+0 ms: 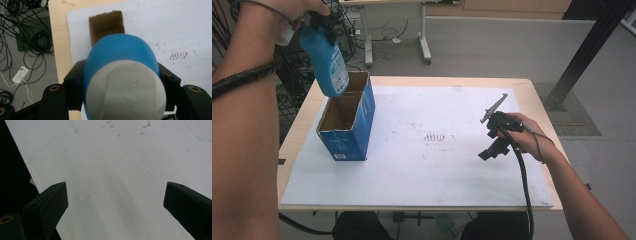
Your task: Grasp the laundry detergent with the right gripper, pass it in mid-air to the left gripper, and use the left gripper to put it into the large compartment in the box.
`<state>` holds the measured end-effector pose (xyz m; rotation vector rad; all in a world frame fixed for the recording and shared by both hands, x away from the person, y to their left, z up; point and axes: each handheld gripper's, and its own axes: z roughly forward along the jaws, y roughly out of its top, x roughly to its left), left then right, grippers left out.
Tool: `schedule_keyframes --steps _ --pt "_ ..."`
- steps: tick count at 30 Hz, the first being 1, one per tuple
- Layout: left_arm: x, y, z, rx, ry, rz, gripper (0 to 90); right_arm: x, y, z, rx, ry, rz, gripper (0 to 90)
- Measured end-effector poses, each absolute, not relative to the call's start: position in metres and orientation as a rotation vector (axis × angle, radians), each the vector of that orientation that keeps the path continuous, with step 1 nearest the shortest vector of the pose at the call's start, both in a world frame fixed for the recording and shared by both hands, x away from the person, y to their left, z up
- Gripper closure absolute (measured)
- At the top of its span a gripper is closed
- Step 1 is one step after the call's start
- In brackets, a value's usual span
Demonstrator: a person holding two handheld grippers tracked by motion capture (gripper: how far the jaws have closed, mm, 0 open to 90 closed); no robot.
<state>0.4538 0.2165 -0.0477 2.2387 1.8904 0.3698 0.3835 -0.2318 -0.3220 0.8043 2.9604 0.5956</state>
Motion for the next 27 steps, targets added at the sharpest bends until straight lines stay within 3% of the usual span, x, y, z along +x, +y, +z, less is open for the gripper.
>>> schedule_keyframes --steps 27 --pt "0.466 0.23 -0.159 2.252 1.994 0.225 37.7 0.384 -0.229 -0.33 0.8 2.971 0.604 5.3"
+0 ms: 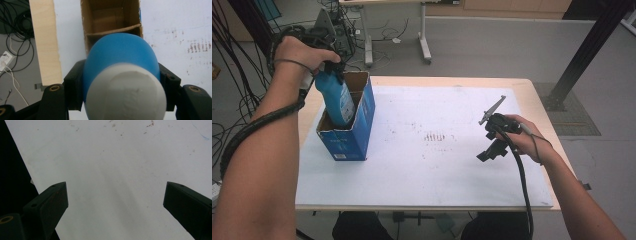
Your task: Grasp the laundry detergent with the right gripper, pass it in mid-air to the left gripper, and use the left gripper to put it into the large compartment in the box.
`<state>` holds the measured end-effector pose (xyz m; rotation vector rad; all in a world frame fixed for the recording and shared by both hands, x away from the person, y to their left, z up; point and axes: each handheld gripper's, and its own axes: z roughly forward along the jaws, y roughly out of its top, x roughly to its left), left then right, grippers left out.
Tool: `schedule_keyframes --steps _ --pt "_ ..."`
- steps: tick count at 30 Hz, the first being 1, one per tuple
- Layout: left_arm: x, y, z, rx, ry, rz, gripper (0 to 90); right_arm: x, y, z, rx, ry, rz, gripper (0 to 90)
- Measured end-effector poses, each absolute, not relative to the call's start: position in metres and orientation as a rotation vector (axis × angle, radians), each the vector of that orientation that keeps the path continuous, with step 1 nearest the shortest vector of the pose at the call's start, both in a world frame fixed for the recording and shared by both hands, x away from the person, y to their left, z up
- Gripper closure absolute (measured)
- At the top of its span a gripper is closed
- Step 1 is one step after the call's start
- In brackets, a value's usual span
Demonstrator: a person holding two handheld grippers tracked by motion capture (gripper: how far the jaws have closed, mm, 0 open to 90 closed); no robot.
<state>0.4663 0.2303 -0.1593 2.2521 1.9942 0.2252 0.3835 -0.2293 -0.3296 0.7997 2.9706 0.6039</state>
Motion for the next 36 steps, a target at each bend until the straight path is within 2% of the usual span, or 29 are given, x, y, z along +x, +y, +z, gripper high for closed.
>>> schedule_keyframes --steps 12,36 --pt "0.466 0.233 -0.197 2.257 2.018 0.192 37.7 0.384 -0.228 -0.331 0.799 2.973 0.6 5.2" --pt "0.465 0.224 -0.238 2.244 2.018 0.209 37.7 0.382 -0.225 -0.333 0.785 2.979 0.604 5.4"
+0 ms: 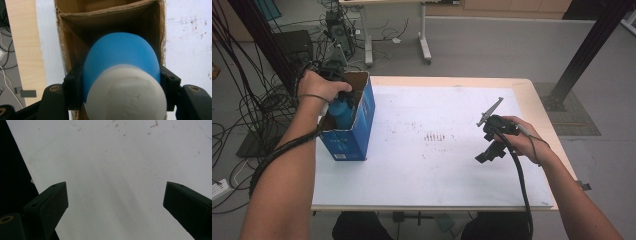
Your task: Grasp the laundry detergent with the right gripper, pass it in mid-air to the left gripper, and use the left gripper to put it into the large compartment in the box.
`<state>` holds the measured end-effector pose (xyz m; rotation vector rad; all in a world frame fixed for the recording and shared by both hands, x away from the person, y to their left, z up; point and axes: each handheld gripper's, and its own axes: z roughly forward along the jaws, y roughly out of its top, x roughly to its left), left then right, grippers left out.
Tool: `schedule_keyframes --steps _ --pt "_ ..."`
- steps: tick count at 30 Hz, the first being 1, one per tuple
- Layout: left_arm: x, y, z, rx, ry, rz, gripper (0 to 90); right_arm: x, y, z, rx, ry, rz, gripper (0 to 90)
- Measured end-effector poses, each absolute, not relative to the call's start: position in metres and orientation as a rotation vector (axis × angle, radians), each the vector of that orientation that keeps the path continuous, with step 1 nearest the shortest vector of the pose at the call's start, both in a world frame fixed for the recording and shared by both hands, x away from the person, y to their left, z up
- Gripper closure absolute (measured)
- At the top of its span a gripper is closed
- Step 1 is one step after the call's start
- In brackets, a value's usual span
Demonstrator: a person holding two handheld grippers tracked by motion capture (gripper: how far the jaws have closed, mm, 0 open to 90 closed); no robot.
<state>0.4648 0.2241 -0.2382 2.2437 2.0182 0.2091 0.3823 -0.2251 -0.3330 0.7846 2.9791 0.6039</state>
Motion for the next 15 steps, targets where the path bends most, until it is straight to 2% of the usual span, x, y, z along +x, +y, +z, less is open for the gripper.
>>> schedule_keyframes --steps 15 --pt "0.463 0.225 -0.255 2.234 2.031 0.207 37.7 0.381 -0.225 -0.333 0.781 2.981 0.605 5.5"
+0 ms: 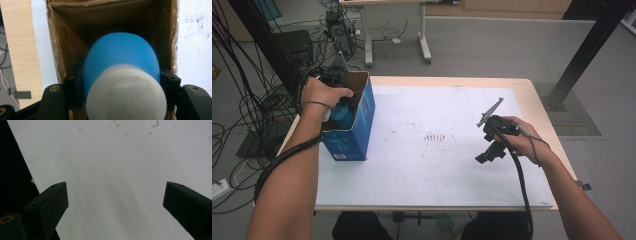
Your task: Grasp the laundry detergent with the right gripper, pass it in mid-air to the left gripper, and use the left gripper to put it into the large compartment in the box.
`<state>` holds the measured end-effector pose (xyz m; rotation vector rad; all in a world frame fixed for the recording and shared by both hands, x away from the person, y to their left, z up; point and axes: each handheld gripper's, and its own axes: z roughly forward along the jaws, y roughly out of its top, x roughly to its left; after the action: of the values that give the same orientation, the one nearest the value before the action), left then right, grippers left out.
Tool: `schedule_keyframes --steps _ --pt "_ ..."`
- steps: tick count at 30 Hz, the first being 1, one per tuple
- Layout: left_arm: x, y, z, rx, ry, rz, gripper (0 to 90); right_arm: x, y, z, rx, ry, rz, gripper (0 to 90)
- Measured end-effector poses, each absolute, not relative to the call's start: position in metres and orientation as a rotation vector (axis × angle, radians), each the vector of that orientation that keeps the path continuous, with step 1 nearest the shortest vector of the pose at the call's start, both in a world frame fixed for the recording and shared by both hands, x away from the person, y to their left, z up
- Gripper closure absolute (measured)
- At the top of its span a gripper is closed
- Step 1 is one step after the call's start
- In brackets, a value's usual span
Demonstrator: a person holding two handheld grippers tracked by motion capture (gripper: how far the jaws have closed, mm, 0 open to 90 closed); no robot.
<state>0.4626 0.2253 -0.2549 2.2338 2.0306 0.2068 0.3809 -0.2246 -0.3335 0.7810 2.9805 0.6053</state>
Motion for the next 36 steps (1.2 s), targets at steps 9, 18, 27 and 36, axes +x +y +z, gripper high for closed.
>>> schedule_keyframes --steps 9,18,27,36 --pt "0.461 0.227 -0.267 2.23 2.041 0.183 37.7 0.381 -0.224 -0.334 0.783 2.985 0.6 5.6" --pt "0.462 0.226 -0.268 2.233 2.039 0.189 37.6 0.382 -0.224 -0.336 0.793 2.987 0.602 5.7" --pt "0.462 0.225 -0.268 2.241 2.035 0.19 37.6 0.383 -0.223 -0.336 0.788 2.987 0.598 5.7" --pt "0.462 0.226 -0.268 2.228 2.041 0.192 37.6 0.383 -0.222 -0.336 0.788 2.988 0.595 5.7"
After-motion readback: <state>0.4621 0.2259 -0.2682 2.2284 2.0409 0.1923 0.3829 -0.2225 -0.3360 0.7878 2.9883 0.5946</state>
